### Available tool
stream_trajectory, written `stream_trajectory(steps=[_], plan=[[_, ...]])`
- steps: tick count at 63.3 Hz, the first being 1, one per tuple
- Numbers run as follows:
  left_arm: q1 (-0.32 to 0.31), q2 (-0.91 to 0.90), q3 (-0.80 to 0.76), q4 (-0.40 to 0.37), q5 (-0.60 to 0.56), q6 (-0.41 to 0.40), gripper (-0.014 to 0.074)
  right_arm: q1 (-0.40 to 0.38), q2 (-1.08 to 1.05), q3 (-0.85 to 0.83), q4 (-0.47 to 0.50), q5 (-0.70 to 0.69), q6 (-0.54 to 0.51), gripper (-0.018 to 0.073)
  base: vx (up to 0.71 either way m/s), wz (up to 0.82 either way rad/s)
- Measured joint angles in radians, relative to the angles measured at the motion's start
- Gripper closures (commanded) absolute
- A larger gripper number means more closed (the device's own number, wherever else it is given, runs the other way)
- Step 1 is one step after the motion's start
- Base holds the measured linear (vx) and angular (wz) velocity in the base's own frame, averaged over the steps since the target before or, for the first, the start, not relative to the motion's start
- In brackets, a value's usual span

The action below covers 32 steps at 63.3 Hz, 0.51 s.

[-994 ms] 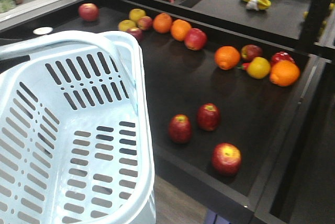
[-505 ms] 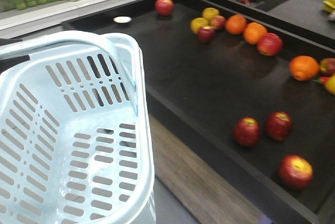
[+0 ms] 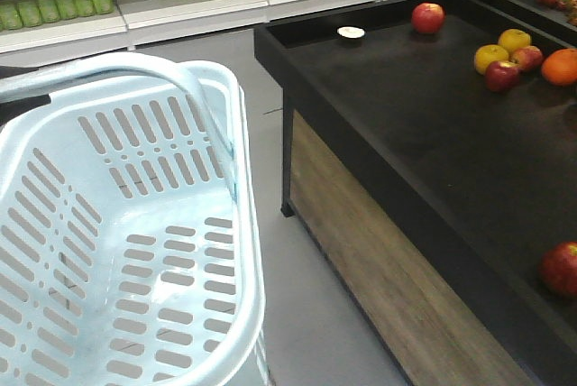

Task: Pick three apples into basket with both arms
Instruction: 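Drive the base across the floor carrying the basket in the left gripper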

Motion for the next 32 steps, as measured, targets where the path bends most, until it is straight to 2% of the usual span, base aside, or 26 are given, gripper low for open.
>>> stream_trajectory(steps=[32], plan=[[0.000,0.000,0.000,0.000,0.000,0.000,0.0604,0.000,0.000,0.000,0.000,0.000,0.000,0.0568,0.00,0.35]])
